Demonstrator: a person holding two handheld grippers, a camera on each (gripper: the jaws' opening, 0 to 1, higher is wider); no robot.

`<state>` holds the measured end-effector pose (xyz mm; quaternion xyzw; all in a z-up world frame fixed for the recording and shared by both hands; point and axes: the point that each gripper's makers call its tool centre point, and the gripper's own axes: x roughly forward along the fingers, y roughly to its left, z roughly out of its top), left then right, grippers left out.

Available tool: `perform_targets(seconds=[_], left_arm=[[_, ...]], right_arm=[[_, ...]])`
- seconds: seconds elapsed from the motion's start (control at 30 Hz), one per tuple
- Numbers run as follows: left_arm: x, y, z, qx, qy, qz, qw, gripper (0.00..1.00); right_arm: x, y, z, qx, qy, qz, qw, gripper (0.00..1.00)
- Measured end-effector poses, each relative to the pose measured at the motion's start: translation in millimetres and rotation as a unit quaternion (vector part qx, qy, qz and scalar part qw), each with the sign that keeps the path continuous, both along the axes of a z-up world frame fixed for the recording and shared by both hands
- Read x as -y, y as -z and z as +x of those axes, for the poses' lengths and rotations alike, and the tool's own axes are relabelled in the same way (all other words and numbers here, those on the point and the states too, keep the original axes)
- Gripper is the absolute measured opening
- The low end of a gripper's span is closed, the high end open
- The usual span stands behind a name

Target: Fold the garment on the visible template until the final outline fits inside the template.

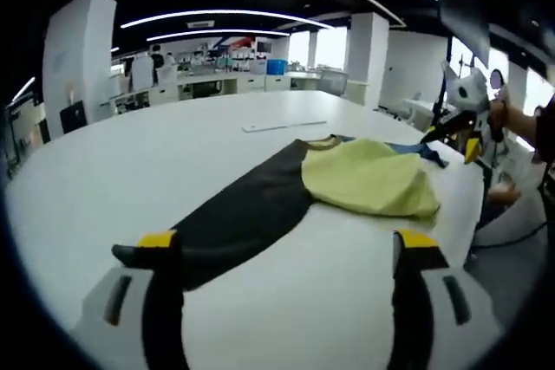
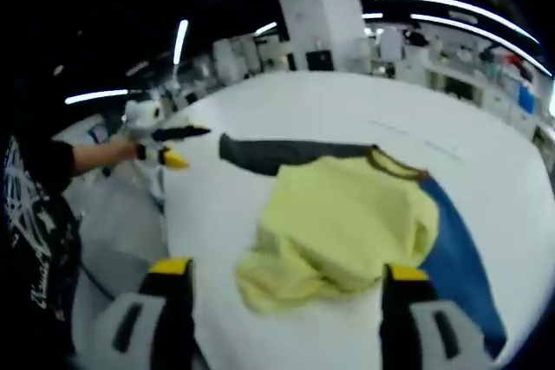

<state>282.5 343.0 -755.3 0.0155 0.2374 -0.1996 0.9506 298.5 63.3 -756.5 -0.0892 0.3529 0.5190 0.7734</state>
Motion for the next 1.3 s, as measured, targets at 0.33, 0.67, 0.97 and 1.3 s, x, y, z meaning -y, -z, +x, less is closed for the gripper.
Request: perform_targets(seconds=[0.33,0.67,0.97,1.3], left_arm=[[33,3.3,-20.9,-0.015,0.045,0.007,0.9988,0.96],[61,11.8,-37.9,-0.029,0.069,-0.001,0.9972,0.95],[75,11.8,-41.5,-0.032,0.087,-0.005,0.9957,0.92],[77,9.5,-42.7,-0.037,0.093,-0.006,0.995,0.89]], right_arm=[[-33,27.2,-36,0.036,-0.083,-0.039,0.9951,0.61],[-40,73.4,-38,0.03,-0.096,-0.093,0.9905,0.41],[-34,89.2,-34,0.031,-0.086,-0.124,0.9881,0.24],[-29,85.1,-20,0.02,-0.063,-0.122,0.9903,0.03]])
